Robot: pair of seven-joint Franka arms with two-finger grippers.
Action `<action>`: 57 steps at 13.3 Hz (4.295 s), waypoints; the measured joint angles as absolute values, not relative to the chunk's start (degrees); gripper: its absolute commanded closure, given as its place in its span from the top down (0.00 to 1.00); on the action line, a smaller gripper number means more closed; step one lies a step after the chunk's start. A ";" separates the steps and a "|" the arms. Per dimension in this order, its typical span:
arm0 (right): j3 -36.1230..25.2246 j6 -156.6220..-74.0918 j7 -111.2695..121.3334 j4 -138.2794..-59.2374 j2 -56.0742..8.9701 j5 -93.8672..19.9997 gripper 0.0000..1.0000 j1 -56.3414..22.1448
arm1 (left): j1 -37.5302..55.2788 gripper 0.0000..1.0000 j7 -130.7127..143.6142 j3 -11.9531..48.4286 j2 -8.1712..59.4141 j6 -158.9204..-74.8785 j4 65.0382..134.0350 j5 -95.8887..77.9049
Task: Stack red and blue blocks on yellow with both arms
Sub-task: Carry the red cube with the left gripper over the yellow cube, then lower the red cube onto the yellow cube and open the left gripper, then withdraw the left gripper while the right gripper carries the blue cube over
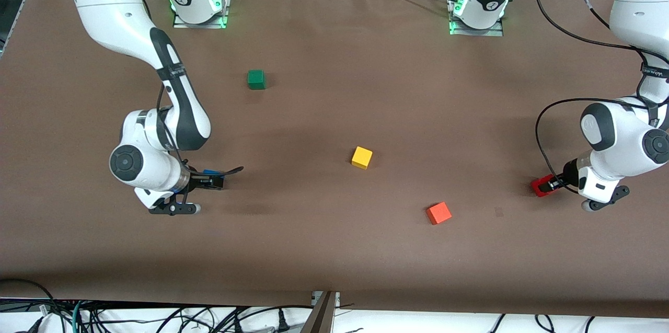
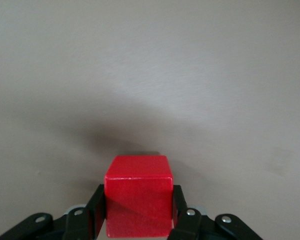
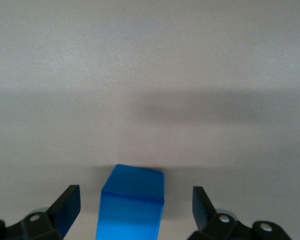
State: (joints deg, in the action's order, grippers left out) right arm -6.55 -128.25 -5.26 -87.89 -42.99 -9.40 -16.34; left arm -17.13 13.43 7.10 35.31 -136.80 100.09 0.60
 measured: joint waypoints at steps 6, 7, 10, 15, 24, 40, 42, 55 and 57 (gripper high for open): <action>-6.58 -132.03 -5.39 -91.65 -43.21 -9.42 0.27 -17.34 | -1.62 0.00 14.14 8.06 30.93 -123.84 91.63 0.60; -6.61 -131.86 -5.38 -91.60 -43.03 -9.42 0.26 -17.29 | 2.08 0.00 14.79 8.13 30.87 -122.35 89.95 0.60; -6.87 -127.27 -5.35 -90.35 -41.07 -9.42 0.26 -17.23 | 13.16 0.00 18.48 8.22 31.17 -121.73 88.00 0.60; -7.09 -118.92 -3.61 -86.40 -36.87 -9.40 0.28 -17.15 | 27.38 0.00 20.37 7.63 36.21 -121.76 84.75 0.60; -7.13 -100.51 -3.64 -71.62 -36.07 -9.40 0.33 -17.27 | 31.64 0.00 19.61 7.46 41.07 -121.94 83.98 2.50; -6.54 -100.23 -11.54 -68.25 -36.16 -9.42 0.33 -20.48 | 32.44 0.23 16.55 5.73 42.09 -123.88 82.63 3.24; -6.53 -100.26 -12.45 -68.21 -36.24 -9.42 0.33 -20.92 | 32.39 1.00 16.52 5.68 42.10 -123.88 82.61 3.24; -5.80 -105.54 -34.83 -68.06 -37.53 -9.78 0.33 -34.64 | 14.05 1.00 17.01 4.46 32.49 -103.09 64.54 2.34; -5.81 -111.48 -41.12 -68.04 -39.62 -9.77 0.33 -39.58 | 8.61 1.00 16.94 4.42 29.59 -101.85 64.40 2.33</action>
